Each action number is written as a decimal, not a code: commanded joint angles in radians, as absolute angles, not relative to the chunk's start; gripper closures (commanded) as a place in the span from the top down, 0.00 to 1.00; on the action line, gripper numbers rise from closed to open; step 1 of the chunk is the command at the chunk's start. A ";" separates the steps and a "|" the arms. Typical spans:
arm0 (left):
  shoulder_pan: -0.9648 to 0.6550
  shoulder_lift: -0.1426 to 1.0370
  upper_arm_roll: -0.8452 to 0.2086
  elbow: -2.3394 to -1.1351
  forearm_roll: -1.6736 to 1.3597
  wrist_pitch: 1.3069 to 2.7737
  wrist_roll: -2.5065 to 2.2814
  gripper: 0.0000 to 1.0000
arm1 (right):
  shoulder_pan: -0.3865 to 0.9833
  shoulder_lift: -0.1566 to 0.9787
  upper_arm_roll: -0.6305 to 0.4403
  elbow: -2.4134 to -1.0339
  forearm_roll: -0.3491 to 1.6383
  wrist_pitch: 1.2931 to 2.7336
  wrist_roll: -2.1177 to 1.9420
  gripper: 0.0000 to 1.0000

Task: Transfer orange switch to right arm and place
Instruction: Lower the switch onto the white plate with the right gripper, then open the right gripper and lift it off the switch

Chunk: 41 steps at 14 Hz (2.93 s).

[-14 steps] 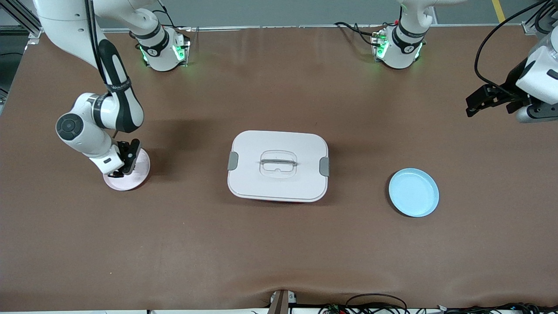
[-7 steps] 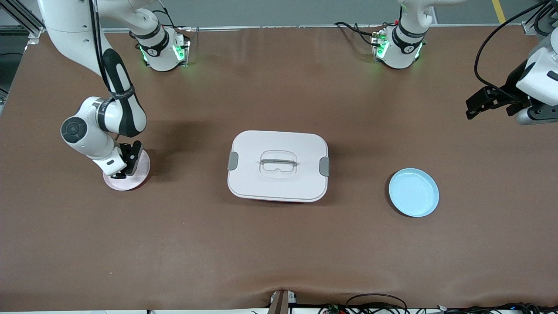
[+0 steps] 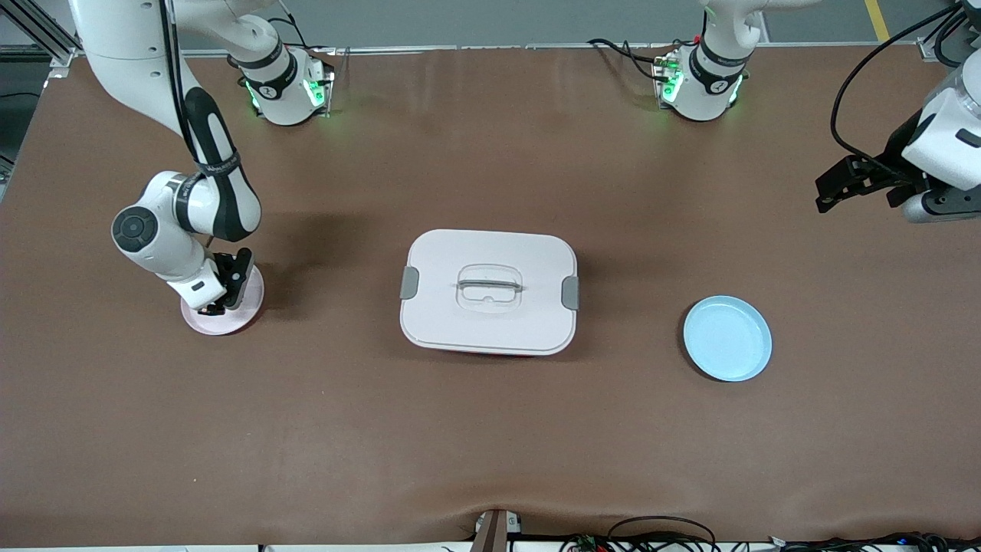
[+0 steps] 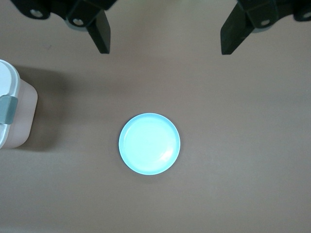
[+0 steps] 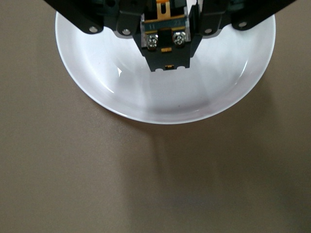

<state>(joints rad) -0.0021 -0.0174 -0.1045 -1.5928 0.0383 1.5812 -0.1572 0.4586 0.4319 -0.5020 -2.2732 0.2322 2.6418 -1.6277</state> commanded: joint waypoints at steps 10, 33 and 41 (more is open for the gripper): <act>-0.003 -0.018 -0.110 -1.588 0.035 1.588 -0.140 1.00 | 0.428 0.437 -0.480 -2.269 0.259 2.658 -1.660 1.00; -0.003 -0.025 -0.110 -1.589 0.035 1.586 -0.140 1.00 | 0.472 0.221 -0.482 -2.318 0.117 2.496 -0.853 1.00; -0.003 -0.023 -0.110 -1.592 0.035 1.586 -0.140 1.00 | 0.472 0.071 -0.480 -2.341 -0.012 2.421 -0.105 1.00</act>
